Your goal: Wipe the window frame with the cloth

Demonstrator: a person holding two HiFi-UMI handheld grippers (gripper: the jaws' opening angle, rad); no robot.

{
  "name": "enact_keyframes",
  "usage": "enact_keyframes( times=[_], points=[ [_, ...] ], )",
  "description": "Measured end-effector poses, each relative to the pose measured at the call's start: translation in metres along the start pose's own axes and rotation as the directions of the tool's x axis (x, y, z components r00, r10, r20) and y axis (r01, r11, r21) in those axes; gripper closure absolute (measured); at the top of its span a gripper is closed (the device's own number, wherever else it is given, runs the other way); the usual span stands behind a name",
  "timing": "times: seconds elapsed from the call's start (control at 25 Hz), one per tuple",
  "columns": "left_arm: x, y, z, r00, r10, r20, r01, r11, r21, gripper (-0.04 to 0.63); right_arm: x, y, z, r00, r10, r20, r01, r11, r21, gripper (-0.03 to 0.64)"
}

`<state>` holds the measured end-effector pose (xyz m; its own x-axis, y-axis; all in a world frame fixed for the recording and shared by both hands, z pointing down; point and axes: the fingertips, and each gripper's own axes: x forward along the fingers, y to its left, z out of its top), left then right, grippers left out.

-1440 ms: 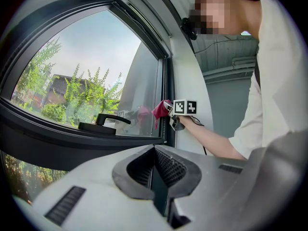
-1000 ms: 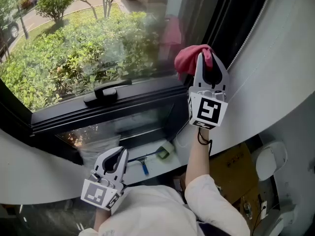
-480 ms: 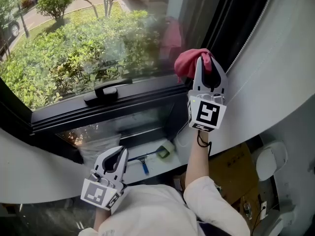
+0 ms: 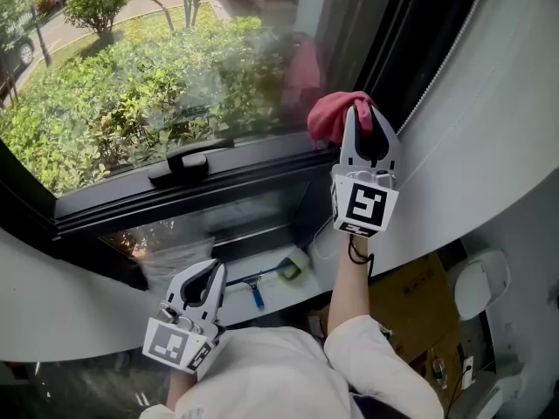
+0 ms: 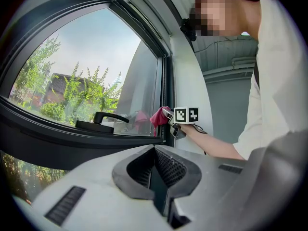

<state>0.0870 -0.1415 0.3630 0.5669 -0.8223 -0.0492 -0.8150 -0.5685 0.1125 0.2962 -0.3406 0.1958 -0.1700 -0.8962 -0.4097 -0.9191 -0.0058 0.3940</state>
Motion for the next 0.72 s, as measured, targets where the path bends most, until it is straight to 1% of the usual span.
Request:
enact_keyframes(
  times=[0.6,0.72],
  points=[
    [0.001,0.003,-0.003,1.0,0.006,-0.005,-0.006,1.0,-0.005,0.584,-0.008,0.009,-0.019,1.0,0.006,-0.012,-0.006,1.0,-0.003,0.525],
    [0.001,0.004,-0.003,1.0,0.009,-0.004,-0.009,1.0,-0.005,0.584,-0.01,0.012,-0.024,1.0,0.007,-0.026,-0.008,1.0,-0.005,0.525]
  ],
)
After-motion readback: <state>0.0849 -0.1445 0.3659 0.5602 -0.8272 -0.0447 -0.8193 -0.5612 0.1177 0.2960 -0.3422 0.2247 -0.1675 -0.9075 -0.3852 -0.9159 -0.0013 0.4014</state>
